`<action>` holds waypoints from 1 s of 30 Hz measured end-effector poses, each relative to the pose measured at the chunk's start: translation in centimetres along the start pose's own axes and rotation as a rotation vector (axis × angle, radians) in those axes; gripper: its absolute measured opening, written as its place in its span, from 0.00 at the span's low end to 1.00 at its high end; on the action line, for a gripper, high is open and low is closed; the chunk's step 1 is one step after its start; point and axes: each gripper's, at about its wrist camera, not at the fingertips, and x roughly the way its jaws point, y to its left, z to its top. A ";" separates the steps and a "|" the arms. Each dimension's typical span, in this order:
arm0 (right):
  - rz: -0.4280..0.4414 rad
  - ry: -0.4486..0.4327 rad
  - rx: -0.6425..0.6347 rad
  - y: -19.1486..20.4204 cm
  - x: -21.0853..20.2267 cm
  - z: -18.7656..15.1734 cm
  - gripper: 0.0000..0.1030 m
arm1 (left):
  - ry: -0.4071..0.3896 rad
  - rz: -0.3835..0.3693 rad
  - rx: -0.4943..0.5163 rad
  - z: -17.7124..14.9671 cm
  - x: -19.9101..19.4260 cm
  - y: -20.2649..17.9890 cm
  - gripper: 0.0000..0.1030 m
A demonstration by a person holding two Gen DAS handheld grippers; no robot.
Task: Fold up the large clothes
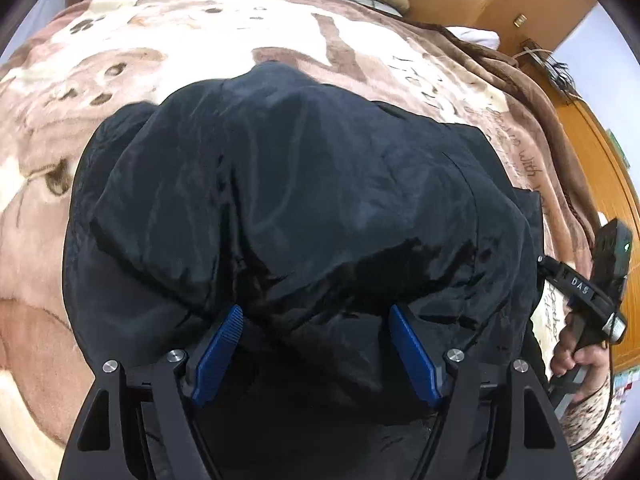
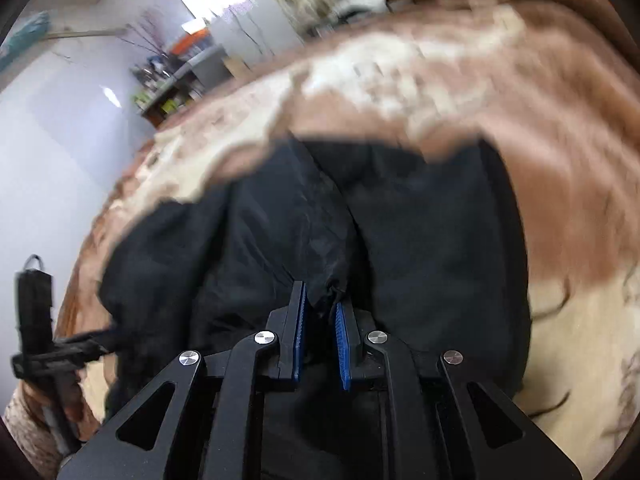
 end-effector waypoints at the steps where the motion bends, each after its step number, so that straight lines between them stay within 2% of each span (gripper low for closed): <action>1: 0.011 0.002 0.011 -0.2 0.0 0.2 0.14 | 0.001 0.005 0.004 0.0 0.0 0.0 0.73; 3: 0.002 0.006 0.022 0.0 -0.4 0.7 0.22 | -0.009 0.010 0.008 -0.1 -0.5 0.0 0.73; 4: -0.008 -0.002 0.020 0.1 -1.1 0.8 0.29 | -0.009 0.002 0.006 -0.2 -0.7 0.0 0.73; 5: -0.017 -0.029 0.008 0.5 -2.4 1.0 0.33 | -0.016 -0.010 0.006 -0.2 -1.2 0.0 0.73; 9: -0.002 -0.177 -0.084 1.8 -9.0 1.1 0.36 | -0.048 -0.025 -0.001 -0.3 -3.6 0.5 0.73; 12: -0.046 -0.233 -0.140 1.9 -15.3 0.9 0.40 | -0.075 -0.011 0.013 -0.4 -6.0 0.7 0.73; 15: -0.211 -0.293 -0.238 2.1 -22.9 0.9 0.40 | -0.102 0.018 0.044 -0.3 -8.3 0.9 0.73; 17: -0.380 -0.344 -0.336 2.6 -29.0 0.8 0.41 | -0.119 0.024 0.051 0.2 -9.3 0.7 0.73; 18: -0.460 -0.356 -0.384 3.1 -31.0 0.9 0.44 | -0.123 0.024 0.054 0.4 -9.6 0.7 0.73; 20: -0.665 -0.365 -0.492 3.7 -34.8 0.7 0.58 | -0.138 0.031 0.049 0.6 -10.2 0.8 0.73; 23: -0.870 -0.375 -0.578 4.2 -34.9 0.3 0.59 | -0.149 0.029 0.029 0.9 -9.7 0.2 0.73; 24: -0.872 -0.374 -0.576 4.1 -34.1 0.2 0.59 | -0.145 0.023 0.016 0.9 -9.3 0.0 0.73; 26: -0.790 -0.337 -0.536 3.5 -30.4 -0.1 0.59 | -0.135 0.005 0.003 1.0 -8.2 -0.6 0.73; 30: -0.642 -0.254 -0.482 3.0 -21.4 -1.1 0.59 | -0.100 0.020 0.024 1.6 -5.9 -2.1 0.73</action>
